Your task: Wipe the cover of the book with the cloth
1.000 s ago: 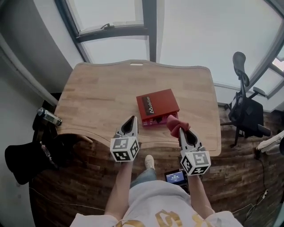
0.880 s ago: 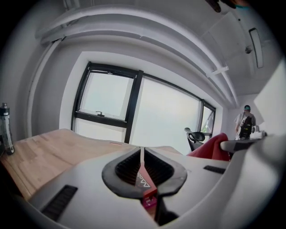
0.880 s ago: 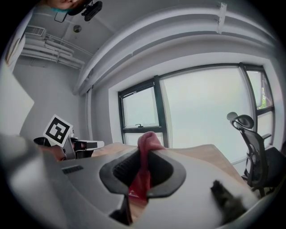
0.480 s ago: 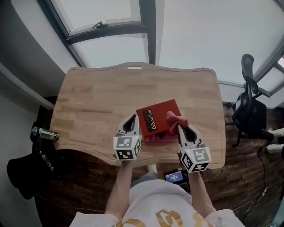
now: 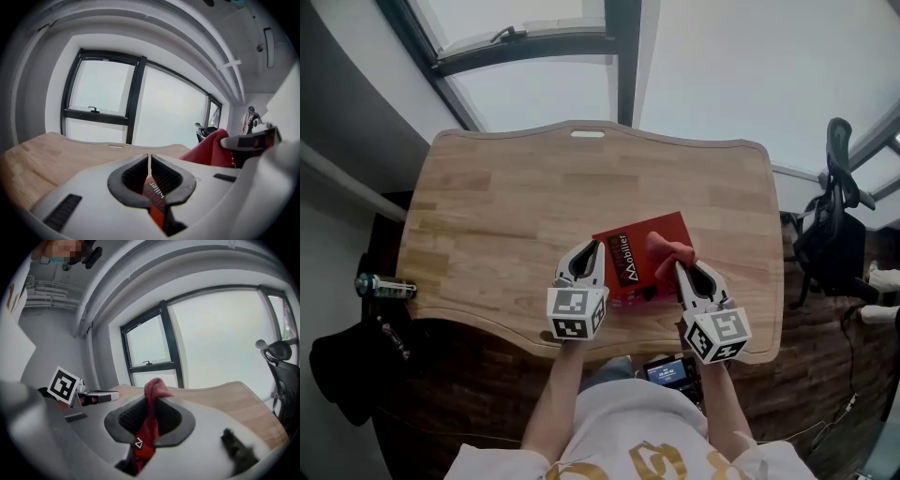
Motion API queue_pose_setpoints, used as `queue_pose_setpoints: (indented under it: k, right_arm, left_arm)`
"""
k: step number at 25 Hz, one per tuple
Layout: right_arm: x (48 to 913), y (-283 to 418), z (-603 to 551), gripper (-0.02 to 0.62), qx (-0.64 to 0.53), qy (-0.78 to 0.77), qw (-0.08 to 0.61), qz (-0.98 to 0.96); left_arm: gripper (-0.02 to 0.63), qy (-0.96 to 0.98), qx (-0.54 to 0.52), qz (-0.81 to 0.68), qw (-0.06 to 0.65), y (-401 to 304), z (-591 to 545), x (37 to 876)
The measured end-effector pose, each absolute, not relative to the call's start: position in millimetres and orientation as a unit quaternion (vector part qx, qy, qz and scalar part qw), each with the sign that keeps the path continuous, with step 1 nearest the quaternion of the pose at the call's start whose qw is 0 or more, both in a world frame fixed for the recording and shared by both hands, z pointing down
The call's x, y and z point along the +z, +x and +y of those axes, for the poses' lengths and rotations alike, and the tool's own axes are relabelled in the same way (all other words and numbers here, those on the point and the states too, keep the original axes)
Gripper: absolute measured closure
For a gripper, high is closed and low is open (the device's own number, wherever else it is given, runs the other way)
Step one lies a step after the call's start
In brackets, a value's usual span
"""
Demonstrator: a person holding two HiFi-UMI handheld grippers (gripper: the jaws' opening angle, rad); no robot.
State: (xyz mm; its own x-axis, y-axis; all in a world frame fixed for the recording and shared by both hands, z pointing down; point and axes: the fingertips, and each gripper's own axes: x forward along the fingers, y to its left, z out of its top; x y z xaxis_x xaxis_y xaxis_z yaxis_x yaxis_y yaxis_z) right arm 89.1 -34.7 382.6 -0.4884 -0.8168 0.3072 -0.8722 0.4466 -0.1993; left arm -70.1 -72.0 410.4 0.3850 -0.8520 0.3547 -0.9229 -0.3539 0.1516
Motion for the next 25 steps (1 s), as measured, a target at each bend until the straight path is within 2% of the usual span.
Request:
queue_pose_setpoints:
  k: [18,25]
  right_arm:
    - [380.0,74.7,-34.2,0.538,0.160,0.481,0.095,-0.857]
    - [389.3,62.9,-39.9,0.538,0.167,0.462,0.101,-0.865]
  left_arm:
    - [0.591,0.794,0.154,-0.562,0.170,-91.1,-61.2,431.4]
    - [0.586,0.791,0.151,-0.556,0.206,-94.9,-60.3,447.0]
